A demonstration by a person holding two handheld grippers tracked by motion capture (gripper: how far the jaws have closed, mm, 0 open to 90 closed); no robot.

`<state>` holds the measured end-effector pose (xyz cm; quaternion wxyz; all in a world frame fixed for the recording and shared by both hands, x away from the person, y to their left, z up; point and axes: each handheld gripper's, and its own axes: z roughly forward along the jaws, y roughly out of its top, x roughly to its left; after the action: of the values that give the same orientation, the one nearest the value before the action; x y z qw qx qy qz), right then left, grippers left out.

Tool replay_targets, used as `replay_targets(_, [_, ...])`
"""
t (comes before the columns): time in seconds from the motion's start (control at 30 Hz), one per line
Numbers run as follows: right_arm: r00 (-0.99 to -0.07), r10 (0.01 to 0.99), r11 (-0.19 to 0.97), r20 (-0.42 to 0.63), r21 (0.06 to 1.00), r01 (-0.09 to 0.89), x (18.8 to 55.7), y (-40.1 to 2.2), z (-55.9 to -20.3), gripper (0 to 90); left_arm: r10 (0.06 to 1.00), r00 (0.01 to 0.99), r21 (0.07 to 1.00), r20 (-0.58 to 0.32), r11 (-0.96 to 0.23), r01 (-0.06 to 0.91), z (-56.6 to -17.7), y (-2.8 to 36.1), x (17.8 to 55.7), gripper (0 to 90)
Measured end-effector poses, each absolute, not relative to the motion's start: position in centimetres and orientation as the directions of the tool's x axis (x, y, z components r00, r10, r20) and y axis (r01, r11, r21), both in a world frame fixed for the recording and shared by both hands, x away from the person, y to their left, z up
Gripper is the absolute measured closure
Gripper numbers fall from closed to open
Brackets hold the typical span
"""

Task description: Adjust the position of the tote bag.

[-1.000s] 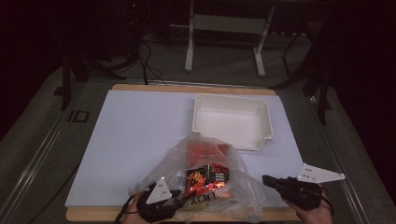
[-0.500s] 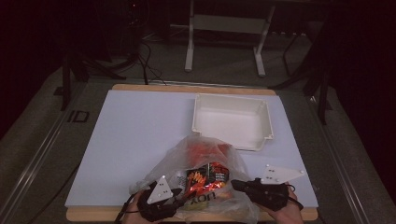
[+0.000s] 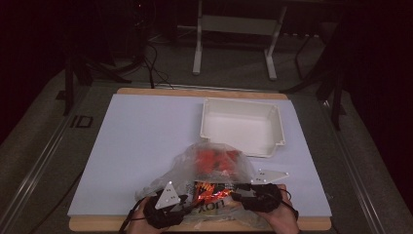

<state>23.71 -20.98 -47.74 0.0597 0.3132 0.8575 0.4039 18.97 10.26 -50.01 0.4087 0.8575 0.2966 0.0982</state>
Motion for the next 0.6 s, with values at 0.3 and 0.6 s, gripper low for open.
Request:
replay_targets(0.3, [-0.823, 0.546, 0.546, 0.158, 0.677, 0.493, 22.9, -21.2, -48.9, 56.0, 0.592, 0.802, 0.732, -0.080, -0.511, 0.451, -51.1, 10.3, 19.2, 53.8])
replay_targets(0.6, [-0.841, 0.509, 0.570, 0.186, 0.659, 0.491, 21.7, -23.2, -49.2, 80.1, 0.602, 0.795, 0.706, -0.080, -0.529, 0.471, -51.9, 10.5, 19.3, 55.5])
